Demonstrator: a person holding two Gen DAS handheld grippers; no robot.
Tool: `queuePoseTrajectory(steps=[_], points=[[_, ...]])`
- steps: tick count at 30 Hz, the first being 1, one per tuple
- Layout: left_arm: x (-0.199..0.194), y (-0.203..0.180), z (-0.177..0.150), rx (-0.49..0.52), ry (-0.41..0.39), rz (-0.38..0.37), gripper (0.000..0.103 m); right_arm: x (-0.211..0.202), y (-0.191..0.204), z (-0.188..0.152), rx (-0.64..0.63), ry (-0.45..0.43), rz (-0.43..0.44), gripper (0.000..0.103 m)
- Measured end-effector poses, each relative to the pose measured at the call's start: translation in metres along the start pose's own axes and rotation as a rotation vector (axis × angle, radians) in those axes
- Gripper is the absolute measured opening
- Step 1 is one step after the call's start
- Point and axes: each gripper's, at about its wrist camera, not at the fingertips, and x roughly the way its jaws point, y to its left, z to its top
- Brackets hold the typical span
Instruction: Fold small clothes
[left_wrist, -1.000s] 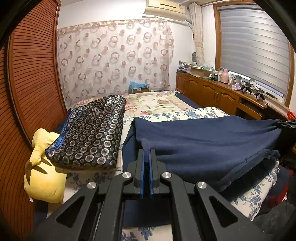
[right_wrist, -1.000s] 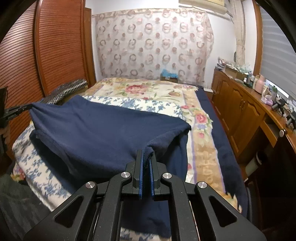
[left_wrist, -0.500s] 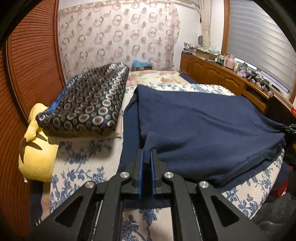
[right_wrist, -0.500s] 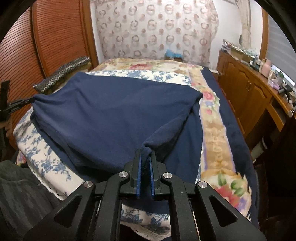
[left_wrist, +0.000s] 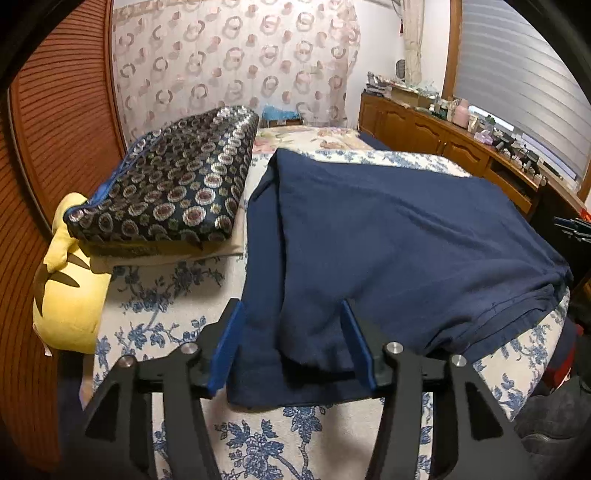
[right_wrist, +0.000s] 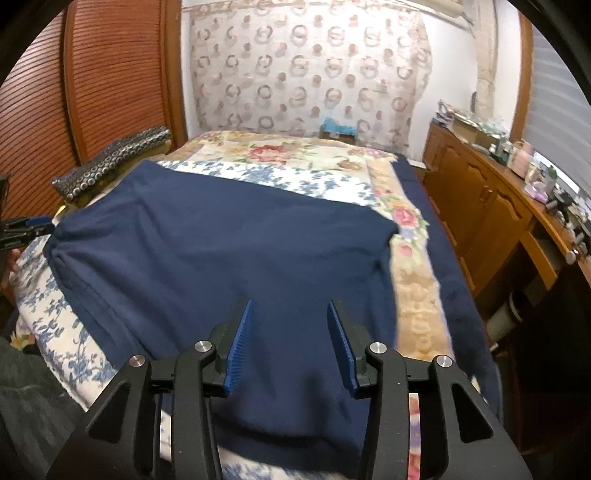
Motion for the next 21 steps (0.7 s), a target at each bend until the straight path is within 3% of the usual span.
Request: queuePoseTrajectory(steps=[7,21], points=[[0.013,0.007,-0.007,-0.023,0.043,0.022,0.053,0.039,0.02,0.004,-0.007,0.009,0.068,0.042],[0.022,0.018,-0.014,-0.05,0.071,0.013,0.054,0.07,0.026,-0.007,-0.002,0.069,0.078,0.043]])
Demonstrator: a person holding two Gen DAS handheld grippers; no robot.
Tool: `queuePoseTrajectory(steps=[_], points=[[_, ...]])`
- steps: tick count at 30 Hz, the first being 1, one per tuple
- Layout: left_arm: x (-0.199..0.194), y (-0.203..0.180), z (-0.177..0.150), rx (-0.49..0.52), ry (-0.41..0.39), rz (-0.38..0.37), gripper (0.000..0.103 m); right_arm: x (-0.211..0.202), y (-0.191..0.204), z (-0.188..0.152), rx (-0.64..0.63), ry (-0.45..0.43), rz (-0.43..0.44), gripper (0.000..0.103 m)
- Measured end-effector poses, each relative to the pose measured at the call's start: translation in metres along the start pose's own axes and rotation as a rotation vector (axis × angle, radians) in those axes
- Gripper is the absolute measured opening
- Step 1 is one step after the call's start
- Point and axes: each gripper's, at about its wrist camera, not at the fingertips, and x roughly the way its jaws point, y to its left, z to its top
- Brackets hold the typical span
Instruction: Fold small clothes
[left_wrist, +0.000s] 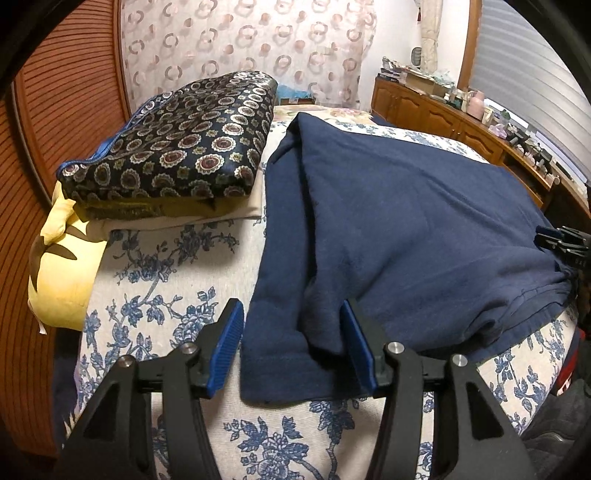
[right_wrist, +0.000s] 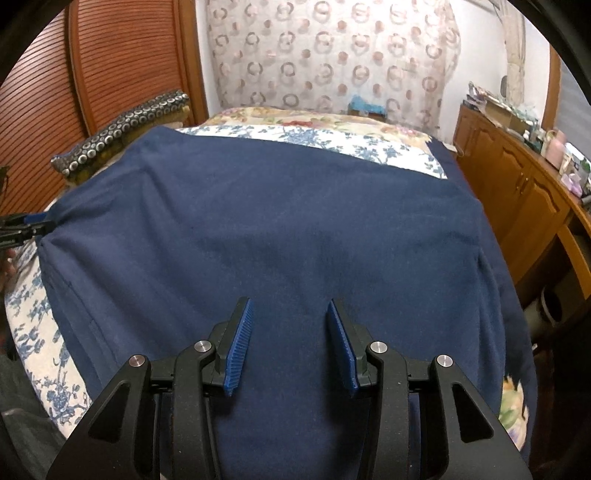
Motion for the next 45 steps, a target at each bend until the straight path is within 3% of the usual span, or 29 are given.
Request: queuePoseTrajectory(steps=[11,18,23,27,28,32,39,45], points=[[0.001,0.004,0.0,-0.014,-0.003,-0.018,0.054,0.004,0.005,0.0,-0.031,0.013,-0.009,0.054],[0.0,0.002,0.002,-0.039,0.002,-0.111,0.052,0.004,0.005,-0.001,-0.031,0.013,-0.008,0.055],[0.0,-0.006,0.005,-0.021,0.0,-0.105,0.04,0.004,0.005,-0.001,-0.031,0.013,-0.008,0.055],[-0.001,-0.009,0.007,-0.012,-0.006,-0.095,0.019,0.004,0.005,-0.001,-0.031,0.013,-0.007,0.055],[-0.002,-0.009,0.008,-0.012,-0.012,-0.098,0.009,0.004,0.005,-0.001,-0.031,0.013,-0.007,0.056],[-0.019,-0.018,0.016,0.004,-0.096,-0.09,0.005,0.004,0.005,-0.001,-0.03,0.012,-0.006,0.056],[-0.048,-0.038,0.039,0.031,-0.224,-0.15,0.005,0.004,0.004,-0.002,-0.029,0.012,-0.005,0.056],[-0.051,-0.054,0.059,0.066,-0.261,-0.179,0.005,0.004,0.004,-0.002,-0.028,0.011,-0.002,0.056]])
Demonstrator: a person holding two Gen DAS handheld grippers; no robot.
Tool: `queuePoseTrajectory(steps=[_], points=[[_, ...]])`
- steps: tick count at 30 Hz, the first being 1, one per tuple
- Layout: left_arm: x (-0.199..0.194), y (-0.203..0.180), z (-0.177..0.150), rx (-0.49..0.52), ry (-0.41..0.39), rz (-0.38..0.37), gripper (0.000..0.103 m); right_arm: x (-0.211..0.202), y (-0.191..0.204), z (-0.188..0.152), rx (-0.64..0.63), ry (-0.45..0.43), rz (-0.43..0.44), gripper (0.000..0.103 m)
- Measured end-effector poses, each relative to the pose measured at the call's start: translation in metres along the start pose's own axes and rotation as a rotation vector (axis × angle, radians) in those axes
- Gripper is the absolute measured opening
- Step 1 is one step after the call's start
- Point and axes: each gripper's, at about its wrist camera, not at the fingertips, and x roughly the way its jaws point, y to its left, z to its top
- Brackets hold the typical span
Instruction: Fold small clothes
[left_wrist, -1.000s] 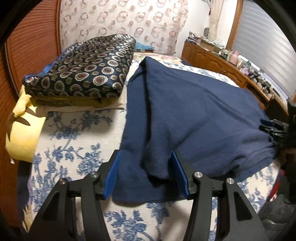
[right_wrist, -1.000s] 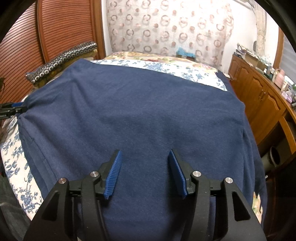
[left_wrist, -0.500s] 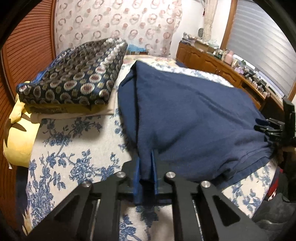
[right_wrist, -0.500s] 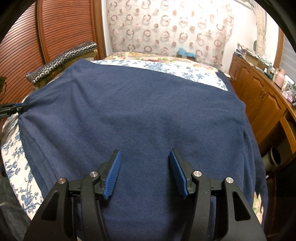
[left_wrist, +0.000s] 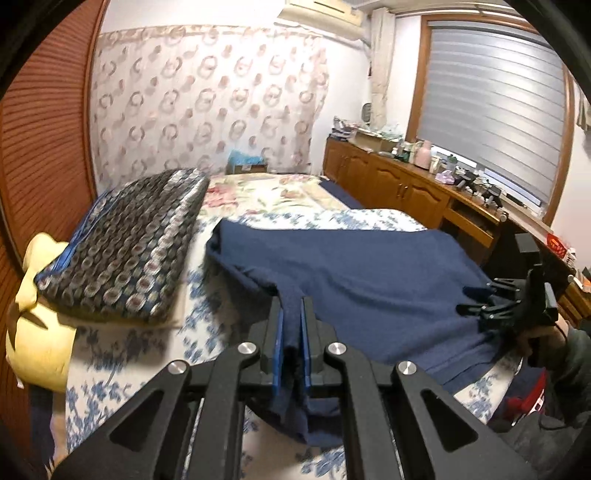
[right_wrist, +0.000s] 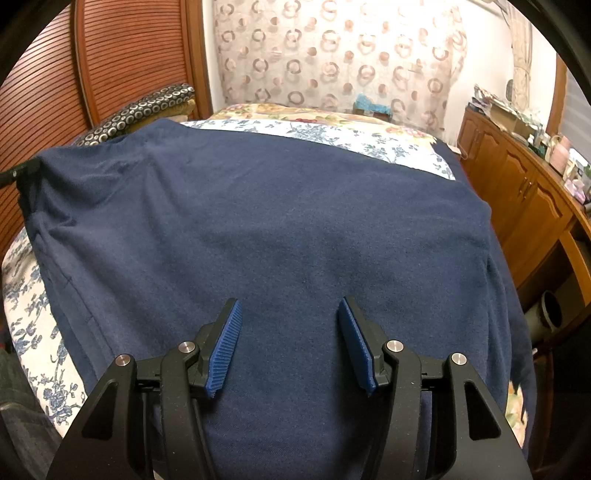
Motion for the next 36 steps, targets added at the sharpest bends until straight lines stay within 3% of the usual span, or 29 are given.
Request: queuePoseTrajectory(steps=[16,29,36], points=[[0.011,-0.06,0.039,0.093,-0.055,-0.102,0.003,-0.006,-0.003,0.003,0.018,-0.028,-0.028,0.056],[0.021,-0.133,0.089,0.18,-0.084,-0.274,0.003,-0.075,-0.03,0.006,0.069,-0.144,-0.155,0.056],[0.021,-0.181,0.112,0.251,-0.087,-0.353,0.003,-0.091,-0.038,0.001,0.075,-0.166,-0.184,0.056]])
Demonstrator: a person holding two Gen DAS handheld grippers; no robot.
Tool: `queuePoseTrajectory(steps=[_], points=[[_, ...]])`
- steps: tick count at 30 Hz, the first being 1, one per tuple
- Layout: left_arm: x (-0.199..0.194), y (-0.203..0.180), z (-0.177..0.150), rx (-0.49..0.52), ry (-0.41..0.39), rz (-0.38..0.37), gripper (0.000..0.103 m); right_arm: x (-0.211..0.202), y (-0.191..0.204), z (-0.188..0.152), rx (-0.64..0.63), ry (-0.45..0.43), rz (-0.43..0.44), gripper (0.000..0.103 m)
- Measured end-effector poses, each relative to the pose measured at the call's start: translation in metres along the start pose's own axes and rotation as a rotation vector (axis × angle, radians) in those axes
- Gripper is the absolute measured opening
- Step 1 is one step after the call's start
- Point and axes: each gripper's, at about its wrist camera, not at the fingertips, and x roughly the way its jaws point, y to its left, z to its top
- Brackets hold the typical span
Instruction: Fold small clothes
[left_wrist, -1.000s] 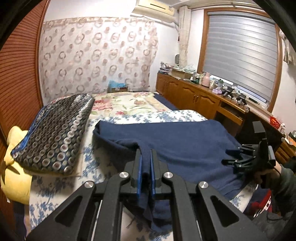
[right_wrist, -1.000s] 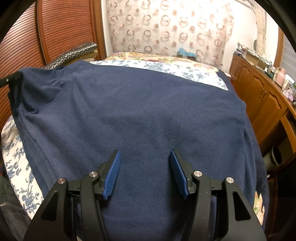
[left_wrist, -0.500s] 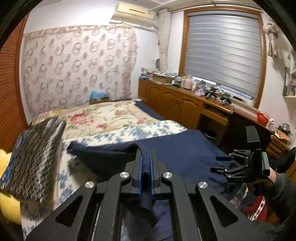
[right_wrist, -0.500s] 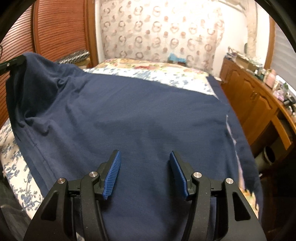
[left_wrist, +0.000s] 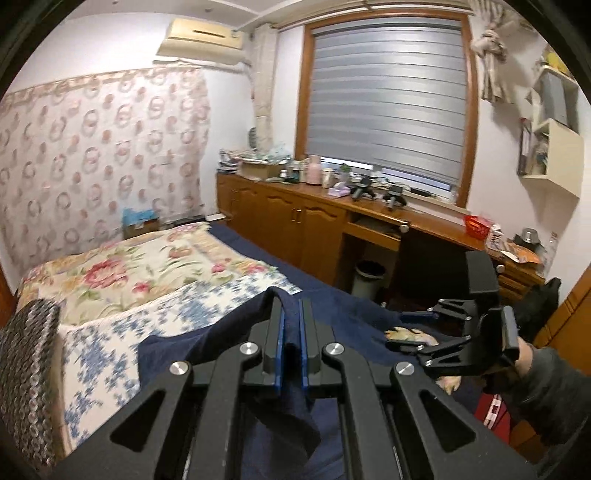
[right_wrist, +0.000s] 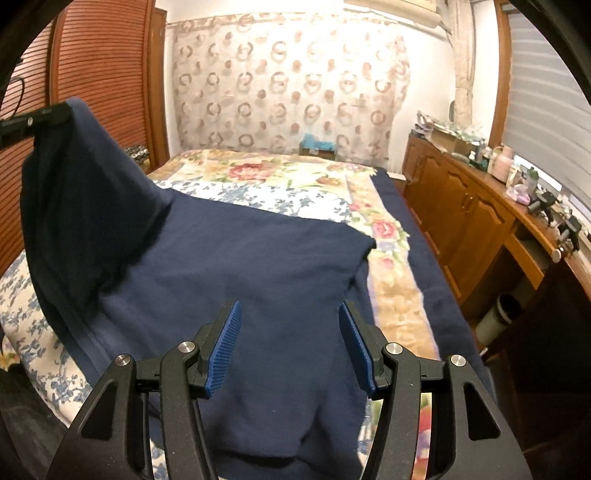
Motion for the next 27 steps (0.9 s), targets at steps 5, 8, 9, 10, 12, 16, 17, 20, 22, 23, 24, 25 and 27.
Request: queuePoseTrajectory(steps=[5,8,9,10,12,16,17,20,22,23,24,25,27], points=[[0.016,-0.034,0.021,0.066,0.011,-0.068,0.003,-0.01,-0.01,0.0,0.017,-0.022,-0.019,0.056],[0.023,-0.049,0.028,0.089,0.025,-0.086,0.003,-0.018,-0.016,-0.002,0.026,-0.033,-0.034,0.056],[0.03,-0.053,0.029,0.098,0.047,-0.095,0.005,-0.02,-0.016,-0.002,0.029,-0.037,-0.039,0.056],[0.036,-0.055,0.028,0.099,0.07,-0.111,0.007,-0.021,-0.016,-0.002,0.034,-0.04,-0.042,0.056],[0.041,-0.056,0.023,0.096,0.075,-0.109,0.017,-0.024,-0.022,-0.005,0.039,-0.04,-0.046,0.056],[0.044,-0.053,0.013,0.091,0.096,-0.102,0.04,-0.024,-0.028,-0.008,0.047,-0.038,-0.05,0.056],[0.043,-0.051,0.011,0.09,0.099,-0.094,0.041,-0.024,-0.027,-0.008,0.048,-0.037,-0.05,0.056],[0.038,-0.036,-0.002,0.079,0.107,-0.053,0.054,-0.022,-0.027,-0.009,0.047,-0.035,-0.045,0.056],[0.039,-0.024,-0.011,0.058,0.125,-0.042,0.054,-0.017,-0.026,-0.009,0.042,-0.03,-0.035,0.056],[0.039,-0.018,-0.015,0.046,0.134,-0.035,0.055,-0.013,-0.025,-0.009,0.038,-0.024,-0.031,0.056],[0.039,-0.012,-0.02,0.035,0.14,-0.023,0.055,-0.01,-0.022,-0.01,0.034,-0.017,-0.026,0.056],[0.037,-0.006,-0.027,0.023,0.146,-0.004,0.055,-0.006,-0.023,-0.009,0.032,-0.012,-0.02,0.056],[0.035,0.006,-0.04,-0.003,0.159,0.027,0.055,0.001,-0.017,-0.01,0.023,0.002,0.004,0.056]])
